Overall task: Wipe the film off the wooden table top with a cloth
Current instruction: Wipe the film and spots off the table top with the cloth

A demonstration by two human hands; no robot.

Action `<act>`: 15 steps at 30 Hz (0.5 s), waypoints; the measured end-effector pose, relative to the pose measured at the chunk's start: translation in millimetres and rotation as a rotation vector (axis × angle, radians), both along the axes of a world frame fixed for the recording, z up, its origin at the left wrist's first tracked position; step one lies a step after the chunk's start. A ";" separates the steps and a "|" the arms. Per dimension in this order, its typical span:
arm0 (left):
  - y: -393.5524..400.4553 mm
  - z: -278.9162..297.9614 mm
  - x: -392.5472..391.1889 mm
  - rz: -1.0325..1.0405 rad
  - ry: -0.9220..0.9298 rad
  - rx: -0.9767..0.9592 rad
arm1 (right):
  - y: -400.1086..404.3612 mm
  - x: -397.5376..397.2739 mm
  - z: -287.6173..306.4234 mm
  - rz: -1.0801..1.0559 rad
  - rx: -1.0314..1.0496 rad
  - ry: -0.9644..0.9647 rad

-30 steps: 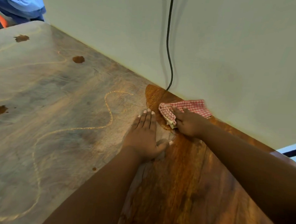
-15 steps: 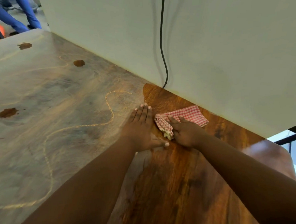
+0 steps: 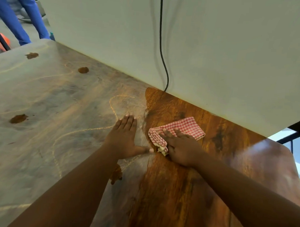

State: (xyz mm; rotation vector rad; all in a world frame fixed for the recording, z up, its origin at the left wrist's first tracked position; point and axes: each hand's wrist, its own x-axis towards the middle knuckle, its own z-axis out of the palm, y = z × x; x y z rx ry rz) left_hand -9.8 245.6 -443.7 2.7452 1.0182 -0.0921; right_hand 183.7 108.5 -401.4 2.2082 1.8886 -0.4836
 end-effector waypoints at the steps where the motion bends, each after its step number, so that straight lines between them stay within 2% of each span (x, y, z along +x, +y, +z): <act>1: 0.0 -0.4 -0.8 -0.003 -0.002 0.009 | 7.9 1.3 3.2 -0.037 -0.020 -0.020; 5: 4.9 -1.1 -8.2 0.057 -0.045 0.019 | 52.3 -26.0 4.5 -0.175 -0.048 -0.047; 7: 9.7 -0.2 -13.0 0.104 -0.062 0.011 | 58.1 -48.7 1.5 -0.149 -0.010 -0.035; 12: 12.2 1.2 -19.5 0.061 -0.053 0.011 | 0.0 -75.2 -5.9 0.024 0.068 -0.019; 15: 10.1 0.6 -22.6 0.030 -0.012 0.020 | -22.7 -50.6 1.7 -0.021 0.016 0.003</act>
